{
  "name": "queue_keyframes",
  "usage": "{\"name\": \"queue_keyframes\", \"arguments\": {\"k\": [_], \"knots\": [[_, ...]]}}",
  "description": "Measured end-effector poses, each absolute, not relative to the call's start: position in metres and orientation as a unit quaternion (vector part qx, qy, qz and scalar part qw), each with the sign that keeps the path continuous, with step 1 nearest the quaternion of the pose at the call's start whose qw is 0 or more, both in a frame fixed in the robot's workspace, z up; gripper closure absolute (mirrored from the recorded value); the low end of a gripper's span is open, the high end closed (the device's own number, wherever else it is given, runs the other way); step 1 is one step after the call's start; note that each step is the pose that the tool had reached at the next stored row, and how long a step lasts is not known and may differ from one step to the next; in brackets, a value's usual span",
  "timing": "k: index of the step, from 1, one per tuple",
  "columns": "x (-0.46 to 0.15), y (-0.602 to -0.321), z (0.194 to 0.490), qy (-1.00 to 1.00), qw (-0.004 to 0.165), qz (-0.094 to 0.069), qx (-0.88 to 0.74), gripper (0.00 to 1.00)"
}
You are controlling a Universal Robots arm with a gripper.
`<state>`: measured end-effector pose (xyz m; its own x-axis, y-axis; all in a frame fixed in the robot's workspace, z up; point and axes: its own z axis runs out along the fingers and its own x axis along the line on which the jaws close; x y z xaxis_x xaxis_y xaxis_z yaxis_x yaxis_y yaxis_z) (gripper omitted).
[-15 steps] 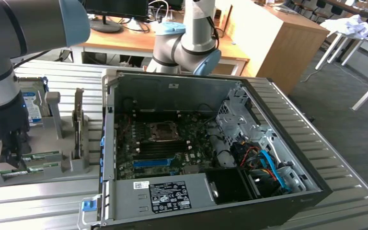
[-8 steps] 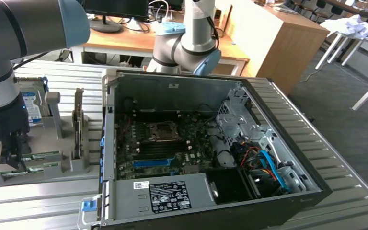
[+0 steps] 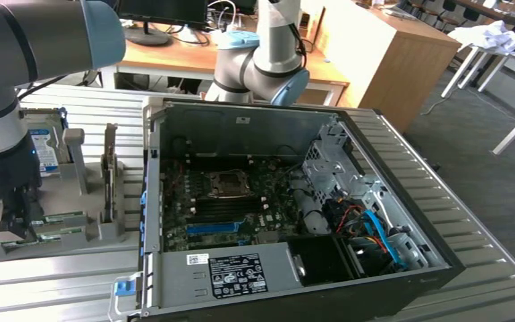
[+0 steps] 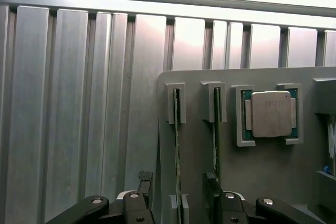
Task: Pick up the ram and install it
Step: 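Pick up the ram and move it above insertion slot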
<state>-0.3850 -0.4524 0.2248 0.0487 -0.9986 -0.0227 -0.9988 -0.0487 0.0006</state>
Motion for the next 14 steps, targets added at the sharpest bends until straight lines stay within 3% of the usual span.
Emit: {"name": "queue_keyframes", "arguments": {"k": [14], "knots": [[-0.3858, -0.4545, 0.2201, 0.690, 0.008, 0.008, -0.724, 0.50]]}}
